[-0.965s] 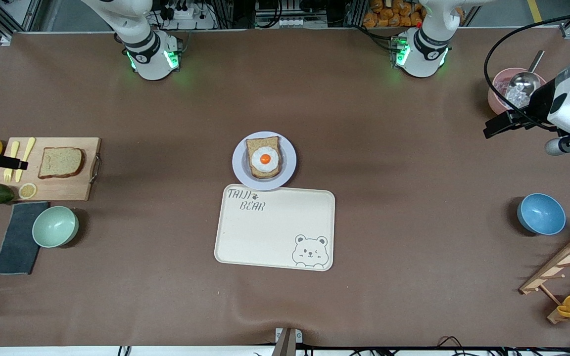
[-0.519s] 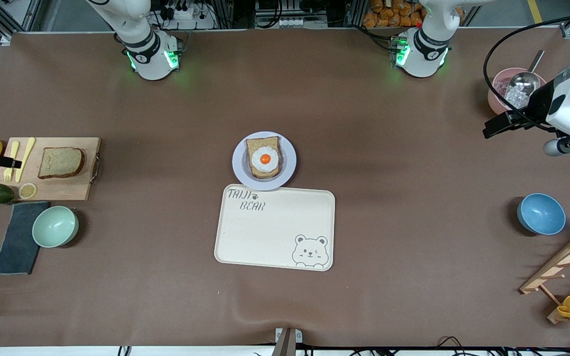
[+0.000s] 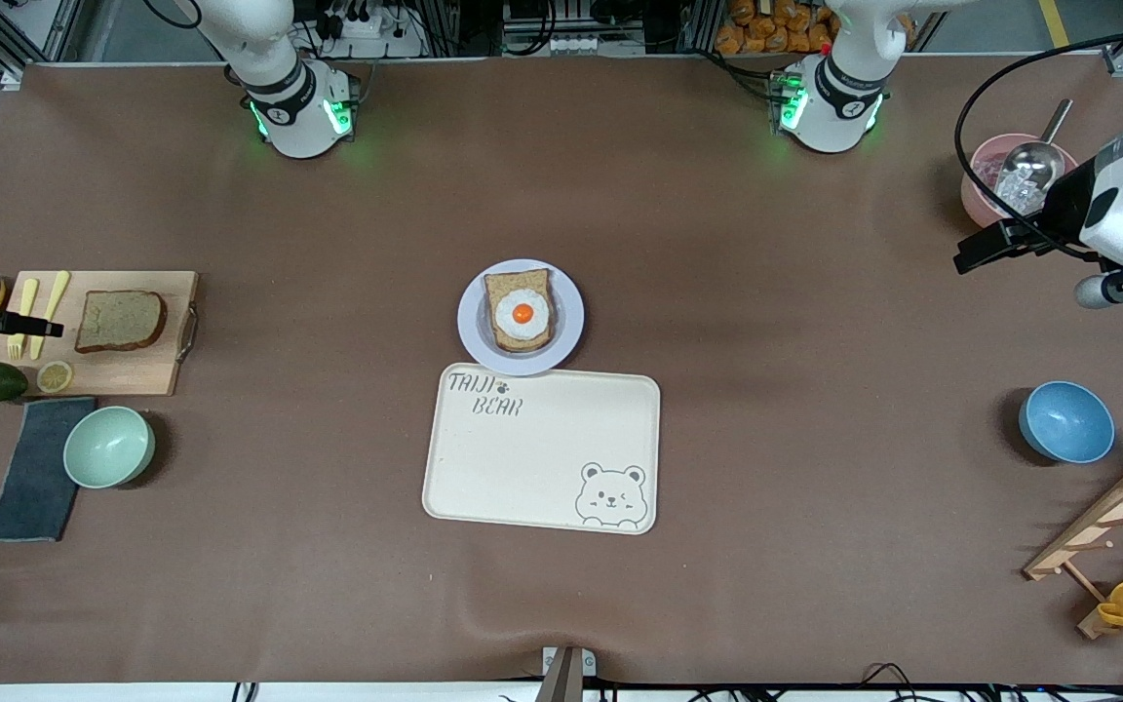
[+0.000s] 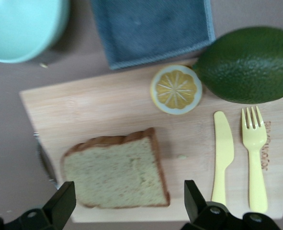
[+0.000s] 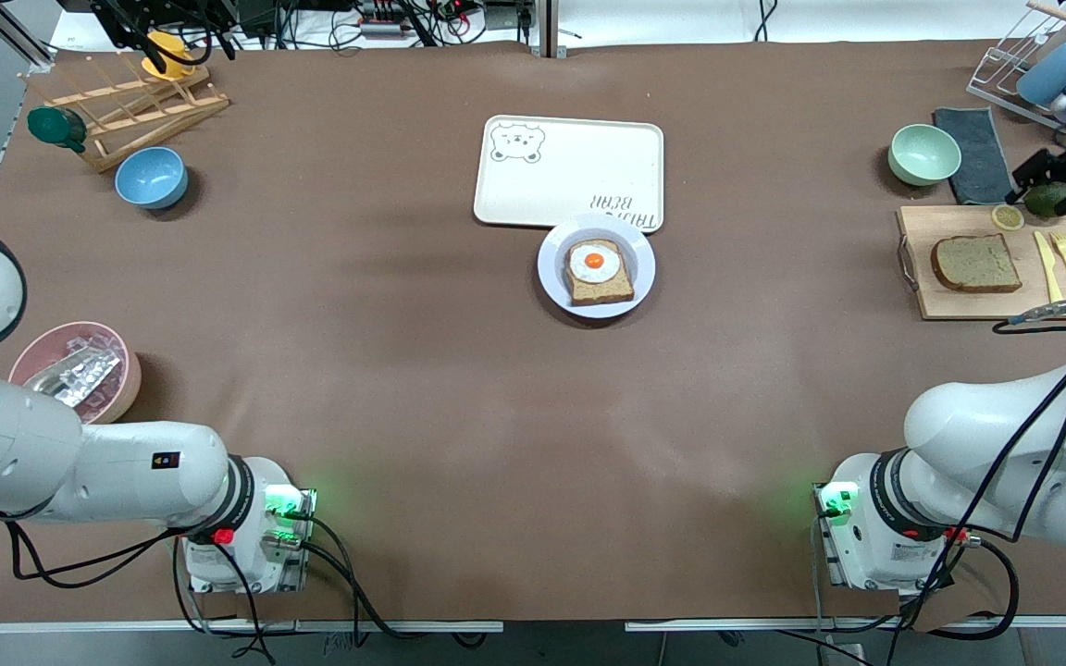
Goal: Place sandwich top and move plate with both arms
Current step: 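Lower the right gripper and grasp the bread slice edge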
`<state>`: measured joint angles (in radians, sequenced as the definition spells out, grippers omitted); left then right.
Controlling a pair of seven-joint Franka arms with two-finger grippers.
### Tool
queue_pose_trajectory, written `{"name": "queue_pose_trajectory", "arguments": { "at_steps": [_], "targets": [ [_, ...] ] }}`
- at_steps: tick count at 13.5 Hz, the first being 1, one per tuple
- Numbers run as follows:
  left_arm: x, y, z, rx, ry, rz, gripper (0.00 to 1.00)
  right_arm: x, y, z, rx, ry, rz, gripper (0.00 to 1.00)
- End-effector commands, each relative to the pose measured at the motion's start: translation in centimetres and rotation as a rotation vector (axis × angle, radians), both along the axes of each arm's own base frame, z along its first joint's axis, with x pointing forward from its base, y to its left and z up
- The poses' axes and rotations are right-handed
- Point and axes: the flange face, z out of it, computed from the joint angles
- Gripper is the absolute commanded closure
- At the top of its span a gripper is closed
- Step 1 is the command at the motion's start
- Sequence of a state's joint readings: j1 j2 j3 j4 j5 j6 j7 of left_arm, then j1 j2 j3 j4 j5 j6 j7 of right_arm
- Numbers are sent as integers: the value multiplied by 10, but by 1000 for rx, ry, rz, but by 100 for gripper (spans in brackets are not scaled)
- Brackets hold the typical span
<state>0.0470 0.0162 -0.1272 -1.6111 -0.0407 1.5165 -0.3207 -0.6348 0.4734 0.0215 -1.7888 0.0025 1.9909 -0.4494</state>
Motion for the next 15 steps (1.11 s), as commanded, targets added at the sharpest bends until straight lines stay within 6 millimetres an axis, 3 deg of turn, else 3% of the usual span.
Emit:
{"name": "queue_pose_trajectory", "arguments": {
  "at_steps": [1, 6, 9, 14, 15],
  "targets": [
    [-2, 1, 2, 21, -12, 9, 0, -12, 4, -12, 13, 1, 14, 0],
    [-1, 1, 1, 20, -14, 9, 0, -19, 6, -44, 46, 30, 46, 0],
    [-1, 3, 0, 19, -12, 10, 0, -29, -4, -71, 76, 25, 100, 0],
    [1, 2, -2, 20, -11, 10, 0, -32, -5, -80, 95, 29, 128, 0],
    [1, 2, -2, 20, -9, 9, 0, -34, -4, -84, 101, 36, 126, 49]
  ]
}}
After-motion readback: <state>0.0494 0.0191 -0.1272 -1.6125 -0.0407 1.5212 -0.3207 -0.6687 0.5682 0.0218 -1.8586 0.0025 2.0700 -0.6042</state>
